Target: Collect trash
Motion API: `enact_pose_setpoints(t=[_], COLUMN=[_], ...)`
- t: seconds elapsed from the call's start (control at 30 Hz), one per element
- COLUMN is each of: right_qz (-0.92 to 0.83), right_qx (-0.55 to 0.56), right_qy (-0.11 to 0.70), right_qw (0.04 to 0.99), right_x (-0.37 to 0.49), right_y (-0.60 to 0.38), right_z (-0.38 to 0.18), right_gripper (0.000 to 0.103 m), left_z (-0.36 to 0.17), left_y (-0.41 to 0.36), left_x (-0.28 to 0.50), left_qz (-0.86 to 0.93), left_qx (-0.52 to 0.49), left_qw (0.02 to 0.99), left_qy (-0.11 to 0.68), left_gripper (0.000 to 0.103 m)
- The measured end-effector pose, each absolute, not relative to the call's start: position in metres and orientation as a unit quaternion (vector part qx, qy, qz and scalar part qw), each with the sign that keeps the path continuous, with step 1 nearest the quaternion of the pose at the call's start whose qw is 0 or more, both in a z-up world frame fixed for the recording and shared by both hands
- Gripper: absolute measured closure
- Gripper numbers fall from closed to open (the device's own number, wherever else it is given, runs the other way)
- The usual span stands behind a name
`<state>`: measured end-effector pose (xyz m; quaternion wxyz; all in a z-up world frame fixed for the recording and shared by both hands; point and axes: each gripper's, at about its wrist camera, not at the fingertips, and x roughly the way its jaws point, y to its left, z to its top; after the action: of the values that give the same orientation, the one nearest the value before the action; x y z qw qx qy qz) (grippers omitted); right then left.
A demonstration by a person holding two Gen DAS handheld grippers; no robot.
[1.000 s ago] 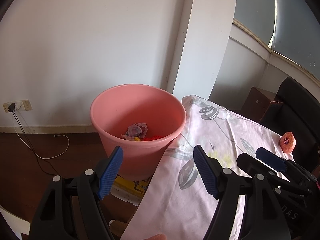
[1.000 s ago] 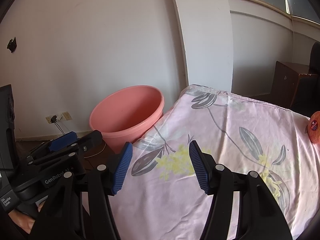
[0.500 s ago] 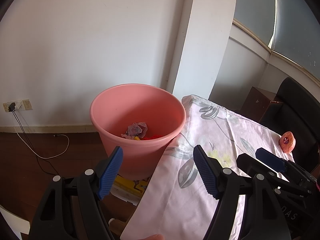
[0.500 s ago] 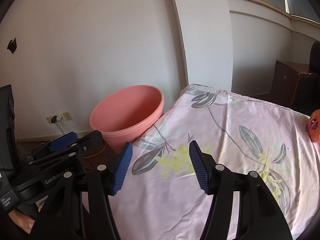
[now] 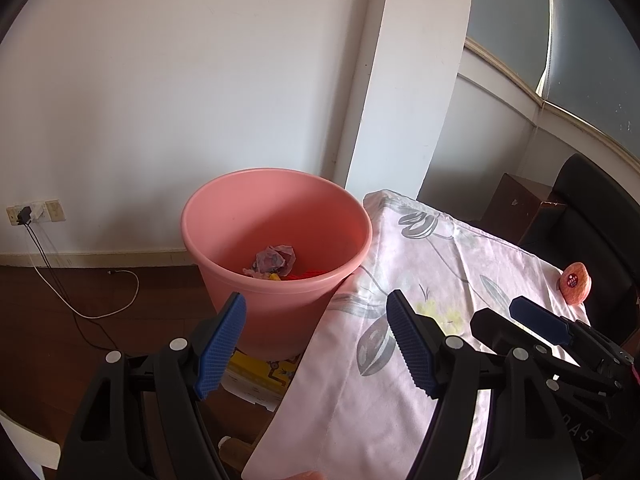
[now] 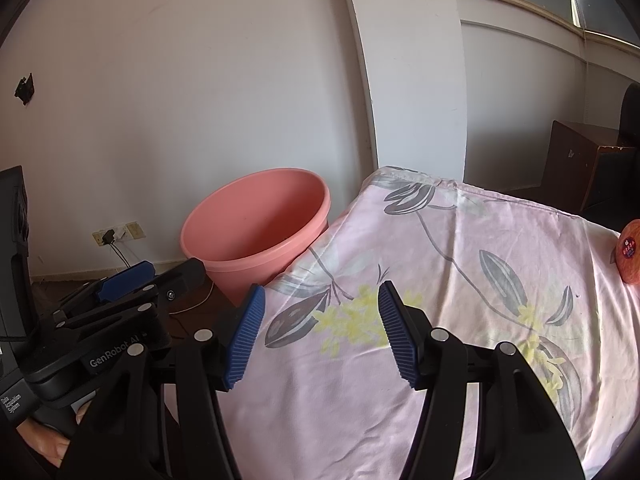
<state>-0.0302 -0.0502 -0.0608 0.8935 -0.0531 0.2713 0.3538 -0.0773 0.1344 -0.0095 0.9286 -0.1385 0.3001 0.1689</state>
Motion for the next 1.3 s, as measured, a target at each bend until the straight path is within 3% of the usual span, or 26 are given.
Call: enact_pose_setpoints(t=[1.3], right_qz=[0.360], right_qx=[-0.054], right_qy=[0.277], right_qw=[0.889], right_x=[-0.0289], right_y=[-0.0507], right_z=[-0.0621], right_gripper=[0.043], left_z=[-0.0079], left_y=[0.1333], left_x=[-0.0775], left_qz=[0.168], left_qx=[-0.135], left_qw=[0.929], left_qy=[0.300], left_gripper=[0.032])
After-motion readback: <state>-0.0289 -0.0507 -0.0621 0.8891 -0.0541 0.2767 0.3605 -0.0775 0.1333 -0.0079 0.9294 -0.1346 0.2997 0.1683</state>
